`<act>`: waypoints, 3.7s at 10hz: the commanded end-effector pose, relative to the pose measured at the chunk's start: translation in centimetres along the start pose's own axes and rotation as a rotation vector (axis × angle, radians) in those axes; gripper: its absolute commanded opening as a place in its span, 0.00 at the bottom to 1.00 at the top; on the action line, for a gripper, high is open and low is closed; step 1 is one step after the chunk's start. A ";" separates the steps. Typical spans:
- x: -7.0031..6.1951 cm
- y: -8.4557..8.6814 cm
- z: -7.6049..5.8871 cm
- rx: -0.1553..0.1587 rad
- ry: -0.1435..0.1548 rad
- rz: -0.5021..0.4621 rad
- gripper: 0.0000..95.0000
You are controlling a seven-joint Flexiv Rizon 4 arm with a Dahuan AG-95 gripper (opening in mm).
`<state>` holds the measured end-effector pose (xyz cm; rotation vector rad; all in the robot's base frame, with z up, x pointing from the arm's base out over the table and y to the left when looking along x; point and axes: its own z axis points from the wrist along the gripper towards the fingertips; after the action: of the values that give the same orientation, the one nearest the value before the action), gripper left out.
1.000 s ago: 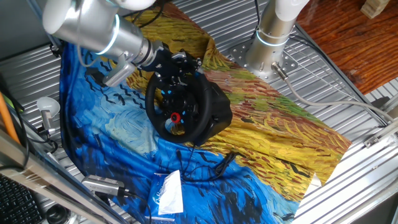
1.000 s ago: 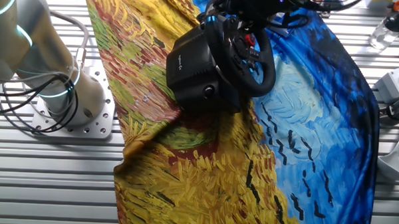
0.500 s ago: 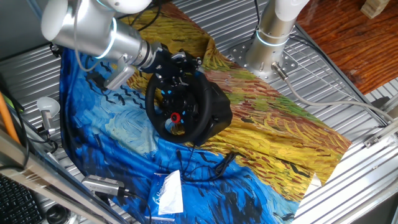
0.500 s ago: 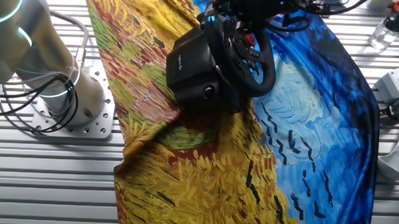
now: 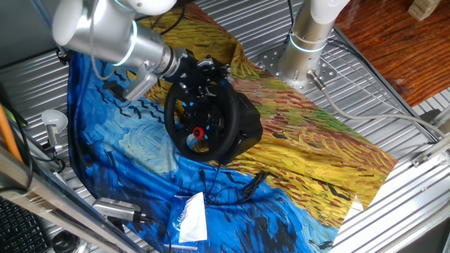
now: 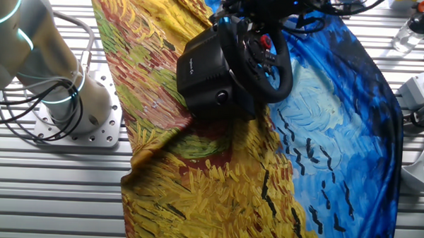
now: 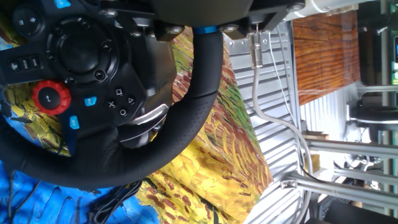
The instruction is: Rotate the steering wheel 90 degrees counterclockwise
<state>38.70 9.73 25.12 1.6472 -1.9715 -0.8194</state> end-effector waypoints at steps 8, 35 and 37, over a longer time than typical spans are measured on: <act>-0.3 1.1 1.3 0.020 0.017 0.006 0.40; 2.4 0.3 1.4 0.085 0.150 -0.252 0.00; 2.6 0.4 1.3 0.090 0.175 -0.259 0.00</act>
<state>37.07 7.51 24.34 1.9843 -1.7235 -0.6575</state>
